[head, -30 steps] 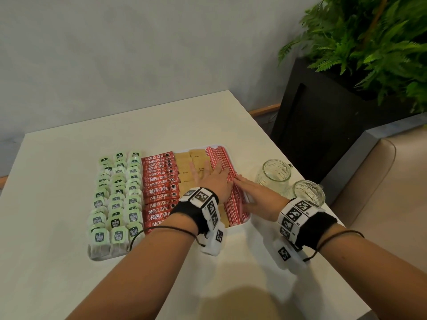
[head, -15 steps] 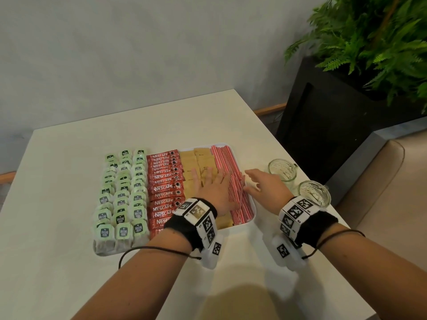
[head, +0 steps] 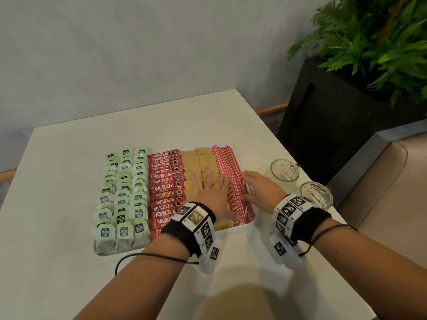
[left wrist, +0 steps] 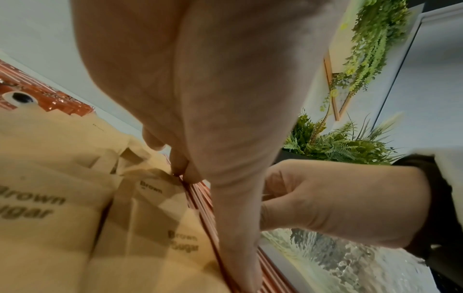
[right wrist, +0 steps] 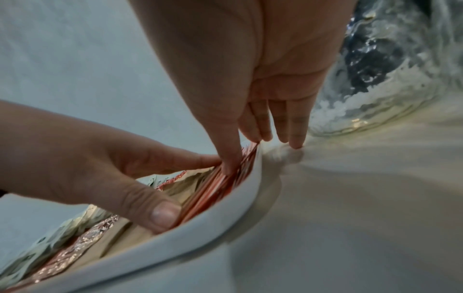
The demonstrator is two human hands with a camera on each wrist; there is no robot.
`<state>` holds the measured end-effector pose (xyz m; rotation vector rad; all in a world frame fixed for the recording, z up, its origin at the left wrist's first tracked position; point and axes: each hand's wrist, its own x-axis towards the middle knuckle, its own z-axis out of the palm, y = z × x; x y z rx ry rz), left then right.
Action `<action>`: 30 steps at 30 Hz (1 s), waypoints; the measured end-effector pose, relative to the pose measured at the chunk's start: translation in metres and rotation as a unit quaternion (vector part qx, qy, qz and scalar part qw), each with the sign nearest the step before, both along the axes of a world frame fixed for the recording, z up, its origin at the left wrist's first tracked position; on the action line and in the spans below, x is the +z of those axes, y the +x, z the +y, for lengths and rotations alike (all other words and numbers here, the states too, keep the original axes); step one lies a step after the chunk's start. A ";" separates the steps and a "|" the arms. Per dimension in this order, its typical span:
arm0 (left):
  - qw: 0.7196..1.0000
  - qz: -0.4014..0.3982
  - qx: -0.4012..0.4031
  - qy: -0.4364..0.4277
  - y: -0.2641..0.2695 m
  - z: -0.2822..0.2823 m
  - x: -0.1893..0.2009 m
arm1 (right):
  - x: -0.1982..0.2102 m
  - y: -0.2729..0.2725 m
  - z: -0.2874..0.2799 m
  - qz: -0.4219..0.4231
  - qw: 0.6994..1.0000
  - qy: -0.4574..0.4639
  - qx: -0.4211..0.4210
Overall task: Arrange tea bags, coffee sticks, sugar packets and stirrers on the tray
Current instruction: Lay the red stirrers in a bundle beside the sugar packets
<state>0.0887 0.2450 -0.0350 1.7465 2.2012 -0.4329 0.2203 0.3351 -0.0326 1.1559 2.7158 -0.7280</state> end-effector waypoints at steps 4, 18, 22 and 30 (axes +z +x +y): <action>1.000 -0.004 0.002 0.002 0.001 0.000 0.001 | 0.001 -0.003 0.000 -0.021 1.000 -0.009 0.018; 1.000 0.003 -0.016 -0.017 0.001 -0.004 0.001 | -0.002 0.007 -0.005 -0.053 0.994 -0.070 0.071; 1.000 -0.004 -0.013 -0.022 0.000 -0.003 0.001 | -0.003 0.010 -0.006 -0.073 0.990 -0.076 0.089; 0.997 -0.057 0.043 0.013 -0.009 -0.015 0.002 | 0.001 0.010 -0.015 0.042 0.995 -0.080 0.033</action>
